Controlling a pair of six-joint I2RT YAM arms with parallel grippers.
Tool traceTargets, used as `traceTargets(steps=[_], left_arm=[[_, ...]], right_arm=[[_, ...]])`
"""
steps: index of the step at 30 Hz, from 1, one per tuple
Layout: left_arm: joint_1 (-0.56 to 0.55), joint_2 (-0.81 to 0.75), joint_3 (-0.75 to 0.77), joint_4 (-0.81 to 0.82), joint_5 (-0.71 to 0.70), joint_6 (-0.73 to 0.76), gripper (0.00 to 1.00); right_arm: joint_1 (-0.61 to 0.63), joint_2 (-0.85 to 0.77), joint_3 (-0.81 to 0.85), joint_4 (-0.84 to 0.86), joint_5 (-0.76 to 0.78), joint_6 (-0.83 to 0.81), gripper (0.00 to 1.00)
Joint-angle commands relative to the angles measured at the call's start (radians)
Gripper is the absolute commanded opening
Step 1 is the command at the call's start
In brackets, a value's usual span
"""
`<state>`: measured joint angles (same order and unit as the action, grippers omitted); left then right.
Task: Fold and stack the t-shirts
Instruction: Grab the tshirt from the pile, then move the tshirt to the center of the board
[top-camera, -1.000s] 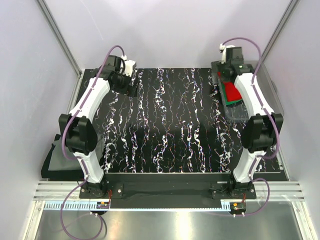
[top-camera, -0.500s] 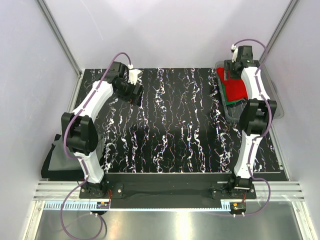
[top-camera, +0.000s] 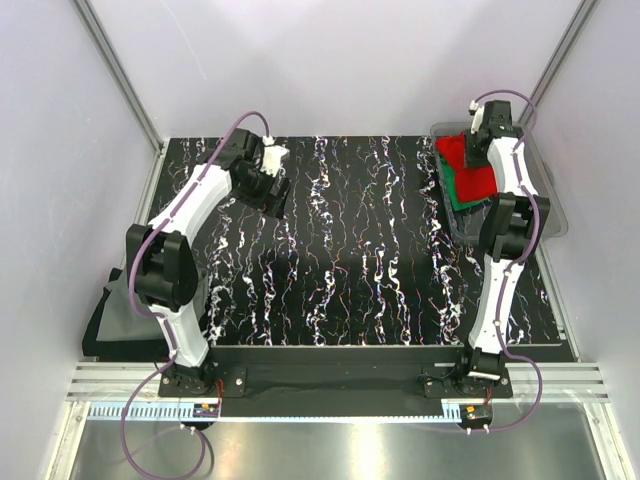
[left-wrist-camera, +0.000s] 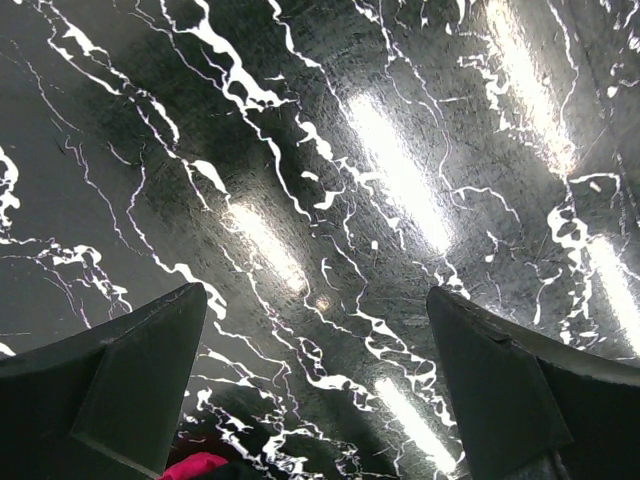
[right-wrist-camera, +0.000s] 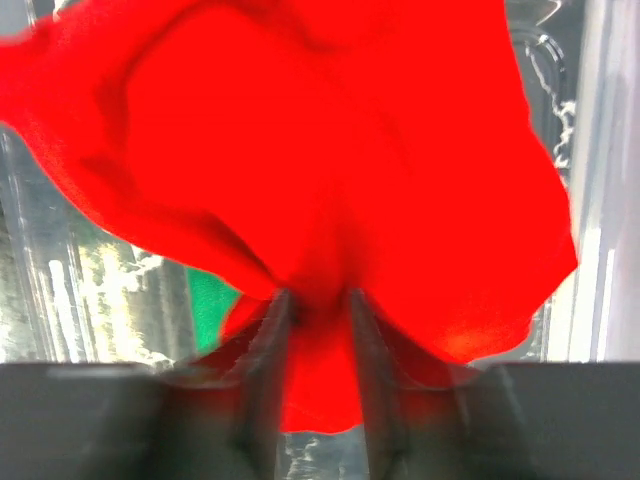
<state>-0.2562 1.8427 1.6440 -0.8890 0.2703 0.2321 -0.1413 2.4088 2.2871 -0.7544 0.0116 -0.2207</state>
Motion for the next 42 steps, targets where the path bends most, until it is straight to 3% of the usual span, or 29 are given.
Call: traceTargets(steps=[1,4,11,19,27,33,34,36,37,39,42], left_arm=[[-0.023,-0.031,-0.001,0.013,-0.043,0.026,0.99],[-0.035,-0.036,-0.003,0.012,-0.056,0.032,0.99],[-0.040,-0.066,0.011,0.019,-0.098,0.023,0.99],[-0.028,-0.071,0.095,0.062,-0.307,-0.063,0.99],[-0.018,-0.068,0.076,0.087,-0.399,-0.045,0.99],[-0.017,-0.122,-0.003,0.154,-0.488,-0.024,0.99],[-0.017,-0.125,-0.006,0.156,-0.493,-0.020,0.99],[-0.017,-0.131,-0.012,0.157,-0.499,-0.019,0.99],[-0.017,-0.132,-0.015,0.157,-0.499,-0.019,0.99],[-0.017,-0.140,-0.021,0.156,-0.503,-0.019,0.99],[-0.017,-0.157,-0.045,0.157,-0.528,-0.004,0.99]], right_arm=[[-0.004,0.004,0.055,-0.003,-0.010,-0.026,0.26],[-0.004,-0.017,0.061,-0.003,0.001,-0.034,0.00],[0.005,-0.250,0.126,0.012,-0.051,-0.058,0.00],[0.132,-0.568,0.109,0.076,-0.117,-0.227,0.00],[0.417,-0.711,0.037,0.084,-0.147,-0.296,0.00],[0.485,-0.723,0.005,0.095,-0.170,-0.252,0.00],[0.485,-0.709,-0.014,0.104,-0.139,-0.250,0.02],[0.485,-0.691,-0.125,0.159,-0.099,-0.253,0.48],[0.485,-0.660,-0.164,0.173,-0.064,-0.256,0.59],[0.486,-0.628,-0.230,0.175,-0.035,-0.247,0.68],[0.485,-0.606,-0.316,0.173,0.018,-0.207,0.72]])
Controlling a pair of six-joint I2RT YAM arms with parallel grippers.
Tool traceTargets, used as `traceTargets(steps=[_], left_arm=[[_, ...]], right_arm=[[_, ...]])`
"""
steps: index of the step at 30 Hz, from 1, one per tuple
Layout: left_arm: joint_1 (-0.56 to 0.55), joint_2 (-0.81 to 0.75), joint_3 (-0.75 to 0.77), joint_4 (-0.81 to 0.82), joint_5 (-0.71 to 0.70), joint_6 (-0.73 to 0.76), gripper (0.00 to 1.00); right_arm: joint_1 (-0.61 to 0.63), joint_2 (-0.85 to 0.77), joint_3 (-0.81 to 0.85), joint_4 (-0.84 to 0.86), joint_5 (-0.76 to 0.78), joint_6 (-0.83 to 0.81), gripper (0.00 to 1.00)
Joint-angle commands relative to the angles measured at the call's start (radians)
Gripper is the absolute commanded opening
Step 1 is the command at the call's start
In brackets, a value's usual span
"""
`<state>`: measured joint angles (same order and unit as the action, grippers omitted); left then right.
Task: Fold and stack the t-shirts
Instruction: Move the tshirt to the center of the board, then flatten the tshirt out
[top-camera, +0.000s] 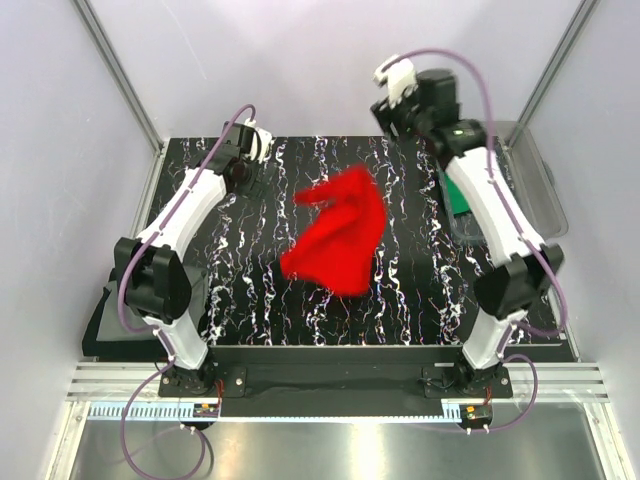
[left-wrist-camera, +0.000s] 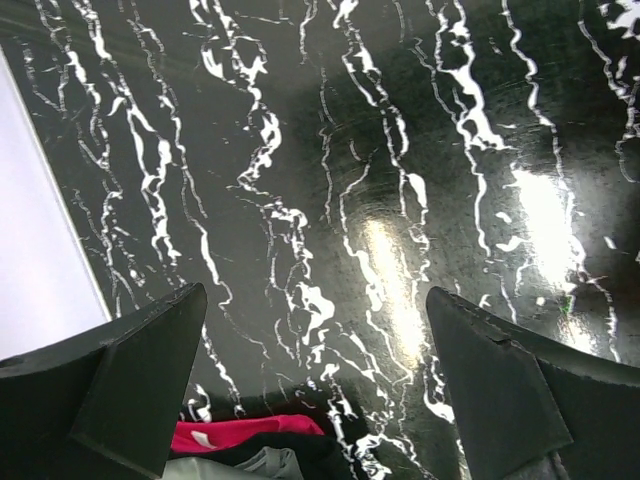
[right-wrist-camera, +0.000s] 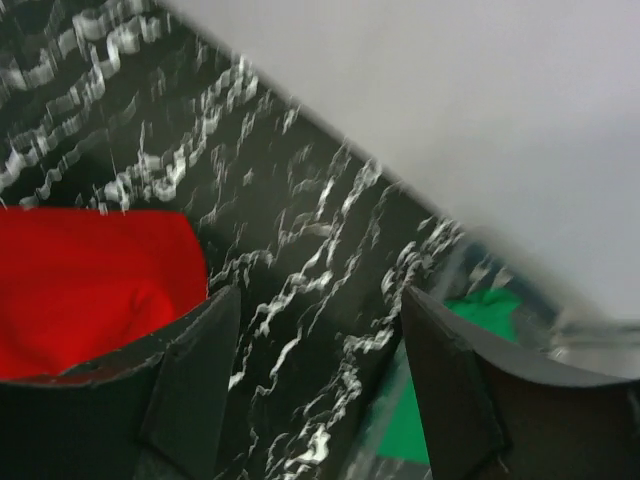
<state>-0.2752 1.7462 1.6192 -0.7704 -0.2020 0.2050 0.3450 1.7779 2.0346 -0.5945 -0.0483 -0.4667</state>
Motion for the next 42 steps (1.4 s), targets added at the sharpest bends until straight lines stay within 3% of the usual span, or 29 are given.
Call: traceTargets(steps=[1,4,5,10,16,25,42], left_arm=[[0.002,-0.074,-0.030,0.040,-0.062,0.031,0.99],[0.007,-0.099,-0.070,0.055,-0.082,0.045,0.99],[0.008,-0.103,-0.084,0.057,-0.083,0.045,0.99],[0.016,-0.102,-0.105,0.069,-0.097,0.054,0.99],[0.018,-0.111,-0.154,0.091,-0.089,0.065,0.99],[0.051,-0.120,-0.249,0.134,-0.060,0.063,0.99],[0.080,-0.132,-0.255,0.137,-0.054,0.028,0.98]], right_arm=[[0.000,-0.004,-0.147,0.004,0.050,0.034,0.72],[0.020,-0.117,-0.355,-0.086,-0.264,-0.096,0.69],[0.060,-0.144,-0.413,-0.115,-0.327,-0.221,0.68],[0.232,-0.262,-0.778,-0.050,-0.349,-0.377,0.57],[0.342,-0.281,-1.023,0.278,-0.398,-0.365,0.52],[0.468,-0.204,-1.131,0.489,-0.441,-0.408,0.50],[0.514,-0.084,-1.096,0.492,-0.415,-0.428,0.49]])
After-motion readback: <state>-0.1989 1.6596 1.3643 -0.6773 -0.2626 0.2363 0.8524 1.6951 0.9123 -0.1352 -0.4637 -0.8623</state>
